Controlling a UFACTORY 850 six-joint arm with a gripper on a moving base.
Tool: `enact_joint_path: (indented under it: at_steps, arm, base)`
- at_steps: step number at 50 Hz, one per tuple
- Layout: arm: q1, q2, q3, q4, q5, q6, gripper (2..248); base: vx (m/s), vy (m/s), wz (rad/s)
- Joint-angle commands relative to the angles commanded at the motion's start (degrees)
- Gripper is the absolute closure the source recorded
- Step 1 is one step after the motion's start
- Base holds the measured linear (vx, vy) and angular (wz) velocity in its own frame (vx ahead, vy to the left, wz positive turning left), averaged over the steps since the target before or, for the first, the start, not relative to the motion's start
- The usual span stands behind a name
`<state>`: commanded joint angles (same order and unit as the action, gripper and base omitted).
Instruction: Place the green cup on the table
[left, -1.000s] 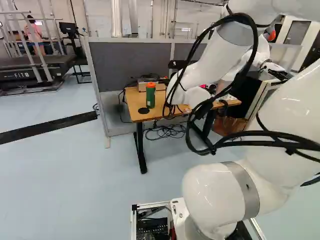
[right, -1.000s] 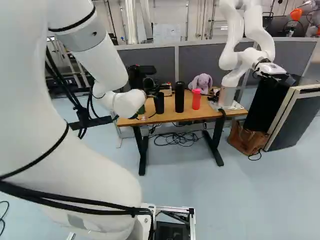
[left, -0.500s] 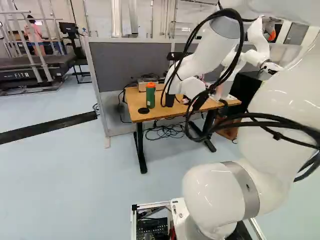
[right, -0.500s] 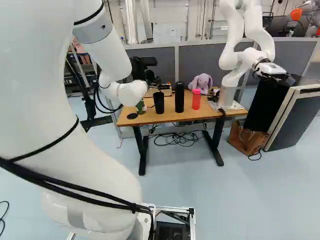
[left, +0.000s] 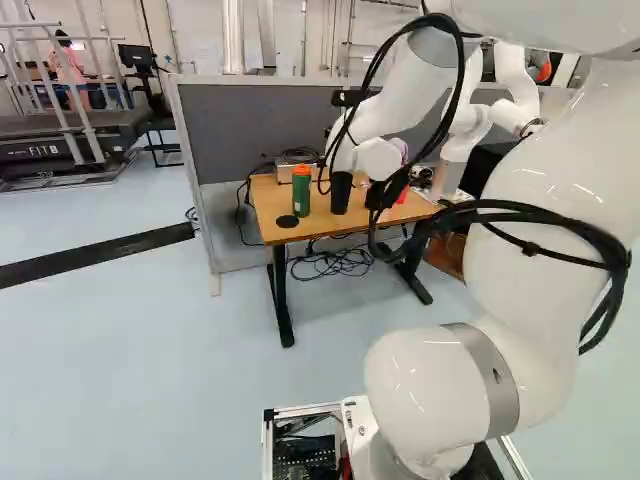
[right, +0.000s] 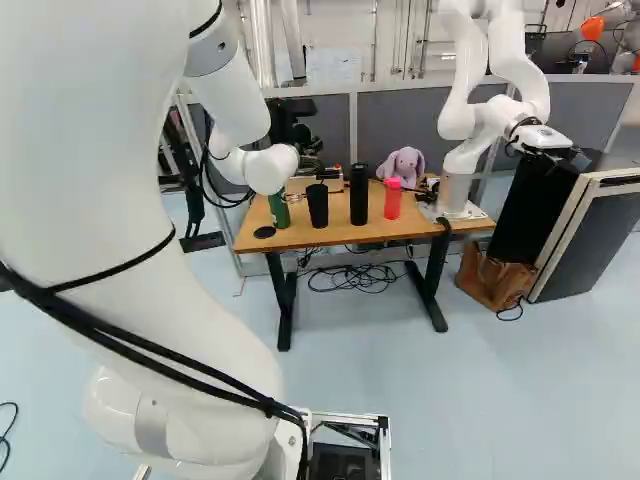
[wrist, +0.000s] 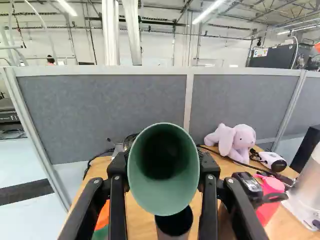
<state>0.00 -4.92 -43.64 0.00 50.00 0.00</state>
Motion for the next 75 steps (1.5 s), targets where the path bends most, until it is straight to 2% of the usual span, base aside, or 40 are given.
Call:
enact_joint_path:
  at_steps: [11,32,75]
  arm:
    - [0.00,-2.44,-3.99,0.00,-0.78,0.00,122]
    - [0.00,-7.13,-11.75,0.00,-8.44,0.00,122]
    - [-0.05,-16.26,-27.65,0.00,-31.09,0.00,122]
  base:
    - [0.000,0.000,0.000]
    - [0.000,0.000,0.000]
    - [0.000,0.000,0.000]
